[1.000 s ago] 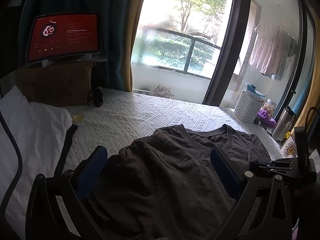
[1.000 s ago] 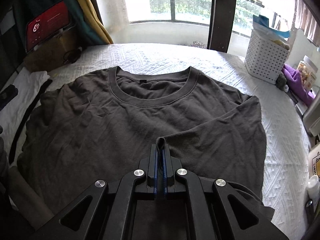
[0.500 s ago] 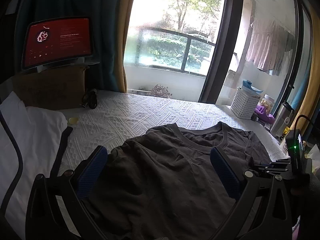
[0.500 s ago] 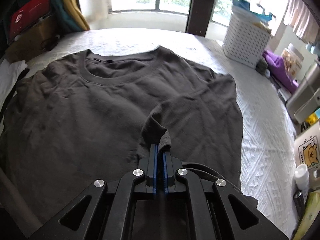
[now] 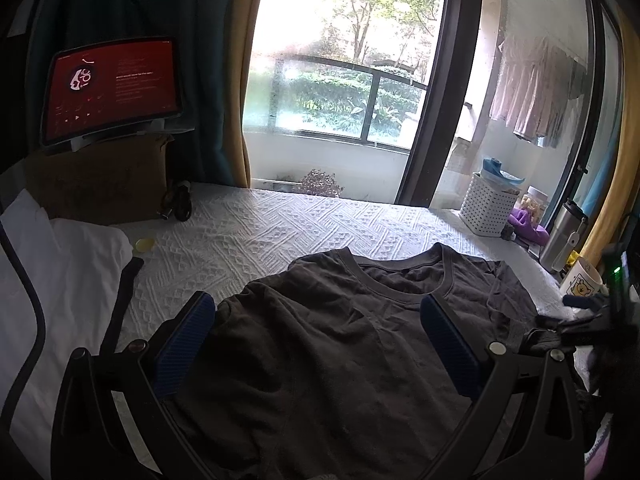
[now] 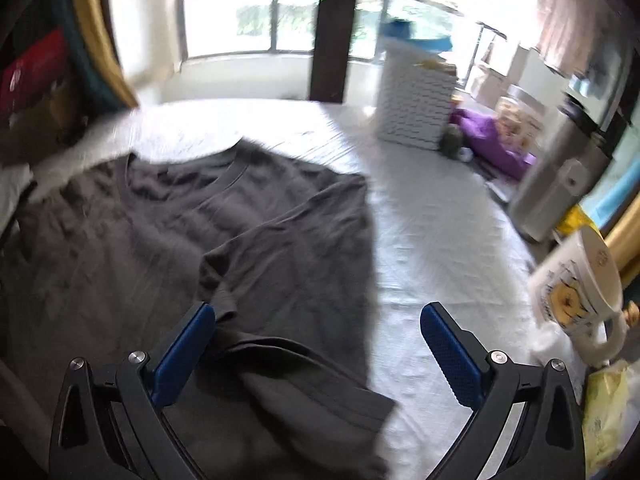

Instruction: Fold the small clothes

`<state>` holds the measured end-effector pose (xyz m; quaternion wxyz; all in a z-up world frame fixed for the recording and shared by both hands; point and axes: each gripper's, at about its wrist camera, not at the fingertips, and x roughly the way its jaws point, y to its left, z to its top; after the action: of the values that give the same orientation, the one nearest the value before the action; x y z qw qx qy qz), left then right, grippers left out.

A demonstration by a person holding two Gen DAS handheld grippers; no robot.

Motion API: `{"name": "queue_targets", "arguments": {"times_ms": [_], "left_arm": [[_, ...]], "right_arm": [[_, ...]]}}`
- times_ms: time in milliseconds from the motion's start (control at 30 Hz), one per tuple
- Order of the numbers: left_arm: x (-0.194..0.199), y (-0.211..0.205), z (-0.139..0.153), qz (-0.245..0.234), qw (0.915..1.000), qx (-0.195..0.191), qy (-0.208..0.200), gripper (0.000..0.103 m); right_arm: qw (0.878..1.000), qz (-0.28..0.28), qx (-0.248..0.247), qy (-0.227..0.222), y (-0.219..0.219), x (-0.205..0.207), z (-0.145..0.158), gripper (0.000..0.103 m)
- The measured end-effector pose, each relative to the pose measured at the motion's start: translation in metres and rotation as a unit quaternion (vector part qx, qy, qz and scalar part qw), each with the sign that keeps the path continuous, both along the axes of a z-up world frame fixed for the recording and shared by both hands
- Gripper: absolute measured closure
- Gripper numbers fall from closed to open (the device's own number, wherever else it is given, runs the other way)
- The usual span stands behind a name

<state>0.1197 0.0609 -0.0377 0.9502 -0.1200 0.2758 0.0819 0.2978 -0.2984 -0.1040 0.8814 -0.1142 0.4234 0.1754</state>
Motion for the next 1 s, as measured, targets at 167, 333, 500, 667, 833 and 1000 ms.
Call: {"name": "queue_targets", "arguments": {"times_ms": [167,333,500,667,833,1000], "left_arm": [[0.001,-0.004,-0.002,-0.005,1.0000,-0.003,0.003,0.002],[-0.001,-0.008,0.000,-0.010,1.0000,0.000,0.003,0.002],[-0.001,-0.013,0.001,-0.013,0.9999,0.007,0.009,0.002],[-0.003,-0.017,0.003,-0.014,0.9998,0.009,0.009,0.002],[-0.005,-0.020,0.004,-0.016,0.9998,0.012,0.010,0.002],[-0.006,-0.022,0.005,-0.019,0.9997,0.011,0.009,0.002]], "right_arm": [[0.998,0.006,0.044,0.034,-0.029,-0.010,-0.001,0.000],[0.997,-0.007,0.045,0.063,-0.044,-0.017,-0.025,0.008],[0.994,0.005,0.081,0.079,-0.050,-0.018,-0.031,0.040],[0.994,0.052,0.068,0.061,-0.035,-0.034,-0.023,0.075],[0.993,0.088,0.066,0.052,-0.028,-0.047,-0.011,0.080],[0.984,0.145,0.058,0.086,-0.002,-0.066,-0.018,0.080]]}}
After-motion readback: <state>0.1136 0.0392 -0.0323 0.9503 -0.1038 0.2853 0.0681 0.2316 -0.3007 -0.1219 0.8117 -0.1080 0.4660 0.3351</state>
